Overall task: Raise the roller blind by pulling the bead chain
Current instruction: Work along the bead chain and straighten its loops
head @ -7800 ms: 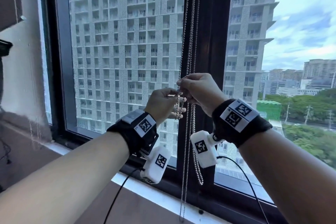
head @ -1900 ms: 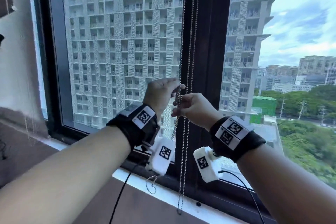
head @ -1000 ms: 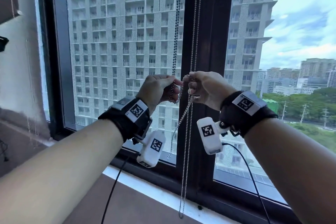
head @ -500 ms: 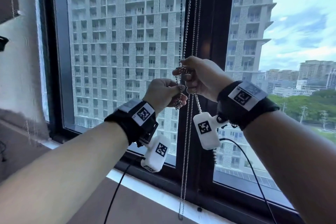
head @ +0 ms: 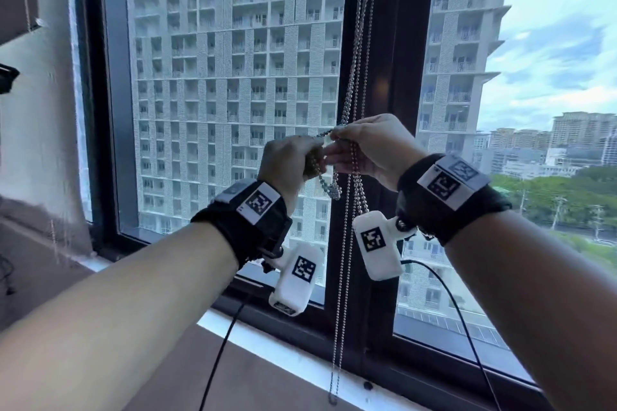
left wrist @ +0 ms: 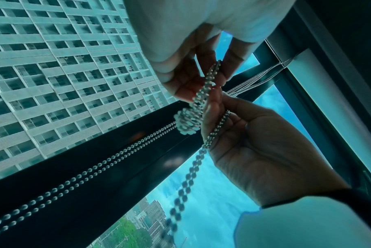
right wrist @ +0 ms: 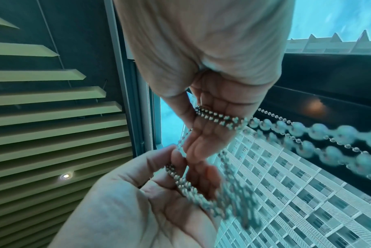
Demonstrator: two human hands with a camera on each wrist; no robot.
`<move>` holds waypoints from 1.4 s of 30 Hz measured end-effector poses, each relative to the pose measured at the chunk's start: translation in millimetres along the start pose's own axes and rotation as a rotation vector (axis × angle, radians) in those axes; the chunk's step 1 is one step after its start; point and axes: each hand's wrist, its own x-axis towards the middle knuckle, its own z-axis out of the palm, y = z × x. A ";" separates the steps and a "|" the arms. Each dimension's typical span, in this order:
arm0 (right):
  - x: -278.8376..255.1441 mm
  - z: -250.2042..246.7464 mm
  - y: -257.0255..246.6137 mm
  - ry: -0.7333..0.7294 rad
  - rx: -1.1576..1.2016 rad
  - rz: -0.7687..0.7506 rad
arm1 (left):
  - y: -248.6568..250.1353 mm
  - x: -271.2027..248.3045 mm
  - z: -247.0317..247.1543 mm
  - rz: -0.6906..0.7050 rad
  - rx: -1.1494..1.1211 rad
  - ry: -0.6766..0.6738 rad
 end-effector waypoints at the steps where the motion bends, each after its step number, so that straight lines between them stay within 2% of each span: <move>1: 0.1 1.0 0.2 0.017 0.010 -0.004 | 0.0 -1.6 -0.8 0.001 -0.045 -0.011; 5: 1.8 2.3 2.8 0.063 0.013 -0.007 | -3.4 -2.7 -5.1 0.015 -0.103 -0.052; 8: 3.1 4.5 5.1 0.096 0.035 -0.018 | -5.8 -1.3 -3.6 -0.042 -0.123 -0.052; 12: 9.2 8.3 10.7 0.147 0.040 -0.036 | -9.2 -8.9 -4.1 0.008 -0.139 -0.067; 19: 16.2 7.4 18.6 0.192 -0.061 -0.059 | -5.7 -13.2 1.7 -0.037 -0.120 -0.229; 25: 13.2 8.8 17.4 0.151 -0.095 -0.077 | 3.3 -14.7 -2.3 -0.043 -0.161 -0.383; 30: 7.2 8.2 13.9 0.110 -0.060 -0.057 | 3.4 -16.0 -3.5 -0.072 -0.265 -0.460; 35: 4.8 9.5 13.1 0.105 -0.091 -0.065 | 5.2 -17.7 -4.1 -0.033 -0.252 -0.403; 39: 6.0 8.3 14.3 0.117 -0.192 -0.069 | 4.8 -13.7 -4.6 0.034 -0.215 -0.301; 42: 5.8 8.5 15.3 0.118 -0.232 -0.073 | 1.2 -10.4 -6.2 -0.003 -0.262 -0.221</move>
